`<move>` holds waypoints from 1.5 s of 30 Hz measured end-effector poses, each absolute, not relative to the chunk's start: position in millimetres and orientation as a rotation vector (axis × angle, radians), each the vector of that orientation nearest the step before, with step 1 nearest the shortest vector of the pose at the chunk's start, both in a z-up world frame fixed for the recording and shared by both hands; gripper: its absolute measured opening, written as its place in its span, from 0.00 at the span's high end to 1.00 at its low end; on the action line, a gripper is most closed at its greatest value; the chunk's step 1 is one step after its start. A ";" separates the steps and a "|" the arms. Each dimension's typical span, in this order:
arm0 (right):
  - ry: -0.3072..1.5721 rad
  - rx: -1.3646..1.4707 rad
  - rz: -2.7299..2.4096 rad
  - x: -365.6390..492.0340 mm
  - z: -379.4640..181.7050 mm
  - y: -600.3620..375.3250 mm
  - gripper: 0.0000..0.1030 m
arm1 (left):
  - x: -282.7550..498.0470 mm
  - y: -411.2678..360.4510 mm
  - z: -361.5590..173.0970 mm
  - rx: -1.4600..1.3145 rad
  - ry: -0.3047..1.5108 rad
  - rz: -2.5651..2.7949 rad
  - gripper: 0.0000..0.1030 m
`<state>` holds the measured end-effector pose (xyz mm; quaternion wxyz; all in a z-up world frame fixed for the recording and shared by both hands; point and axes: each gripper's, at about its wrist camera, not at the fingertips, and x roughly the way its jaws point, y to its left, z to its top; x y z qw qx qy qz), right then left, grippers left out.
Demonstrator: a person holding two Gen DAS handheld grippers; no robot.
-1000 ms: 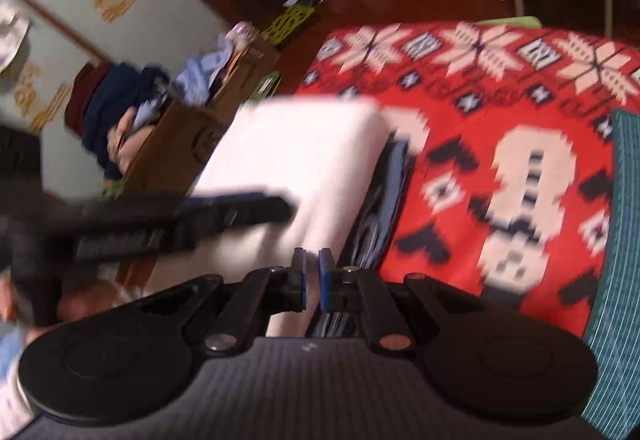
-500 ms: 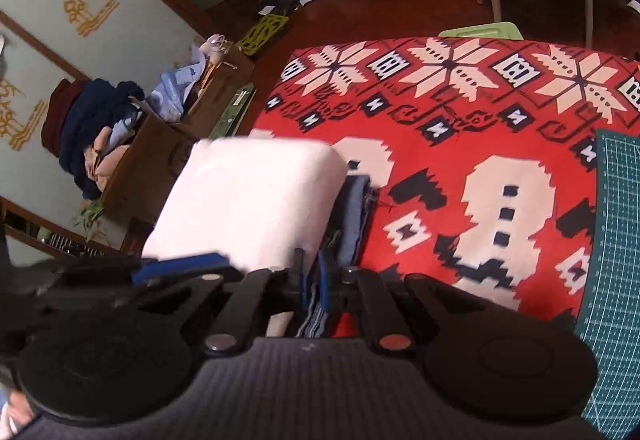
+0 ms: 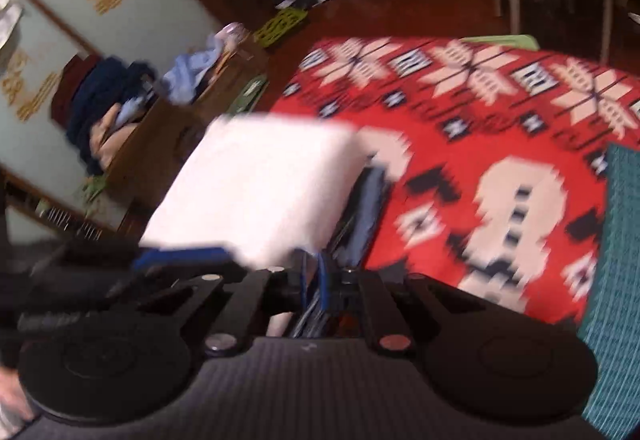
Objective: Fold clothes
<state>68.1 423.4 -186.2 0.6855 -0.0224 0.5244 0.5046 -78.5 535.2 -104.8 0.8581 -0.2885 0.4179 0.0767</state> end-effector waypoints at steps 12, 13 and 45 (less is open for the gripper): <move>1.182 -0.002 1.093 76.7 -192.7 428.1 0.92 | -68.8 540.6 -106.0 -0.628 0.882 0.155 0.80; 1.177 -0.017 1.104 67.8 -192.3 425.6 0.92 | -72.1 537.6 -106.6 -0.625 0.886 0.153 0.80; 1.116 -0.079 1.257 -72.3 -150.5 297.6 0.70 | -218.9 453.8 -78.6 -0.645 0.841 0.196 0.77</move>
